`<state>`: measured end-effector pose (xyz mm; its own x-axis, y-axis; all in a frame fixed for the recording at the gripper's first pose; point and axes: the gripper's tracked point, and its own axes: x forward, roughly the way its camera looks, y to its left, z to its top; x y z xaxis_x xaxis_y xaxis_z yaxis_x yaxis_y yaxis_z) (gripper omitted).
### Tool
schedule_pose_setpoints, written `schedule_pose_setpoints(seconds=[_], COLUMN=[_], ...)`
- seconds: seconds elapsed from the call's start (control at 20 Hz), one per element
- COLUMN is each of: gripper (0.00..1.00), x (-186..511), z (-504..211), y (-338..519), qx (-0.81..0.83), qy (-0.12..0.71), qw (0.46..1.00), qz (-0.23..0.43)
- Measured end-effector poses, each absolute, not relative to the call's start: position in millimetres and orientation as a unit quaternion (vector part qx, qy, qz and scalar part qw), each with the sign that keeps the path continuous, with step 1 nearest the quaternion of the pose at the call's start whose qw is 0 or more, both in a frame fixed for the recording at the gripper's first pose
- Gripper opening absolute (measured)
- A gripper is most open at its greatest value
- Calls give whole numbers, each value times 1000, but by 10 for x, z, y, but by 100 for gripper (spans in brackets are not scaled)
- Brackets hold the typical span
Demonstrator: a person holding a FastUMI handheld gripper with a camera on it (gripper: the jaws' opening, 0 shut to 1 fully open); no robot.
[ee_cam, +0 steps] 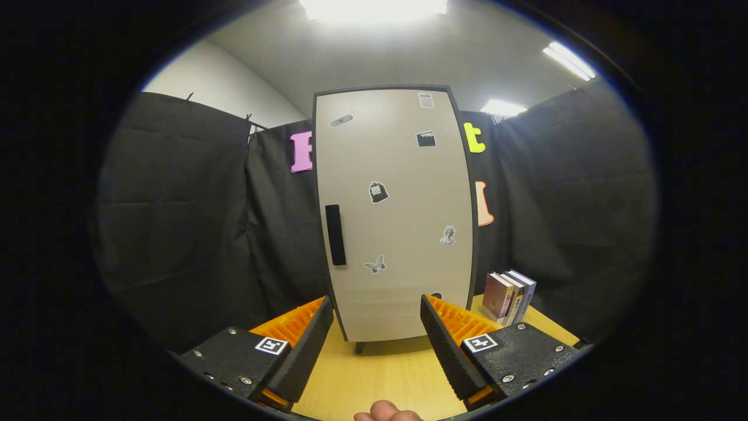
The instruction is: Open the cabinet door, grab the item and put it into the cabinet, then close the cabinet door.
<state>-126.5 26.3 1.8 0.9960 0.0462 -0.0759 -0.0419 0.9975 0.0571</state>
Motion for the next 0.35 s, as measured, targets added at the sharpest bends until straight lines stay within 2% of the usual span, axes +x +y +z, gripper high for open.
schedule_pose_setpoints(seconds=[0.35], gripper=[94], x=[-1251], z=[-11], y=[250], qx=[27], qy=[41], qw=[999], qz=[21])
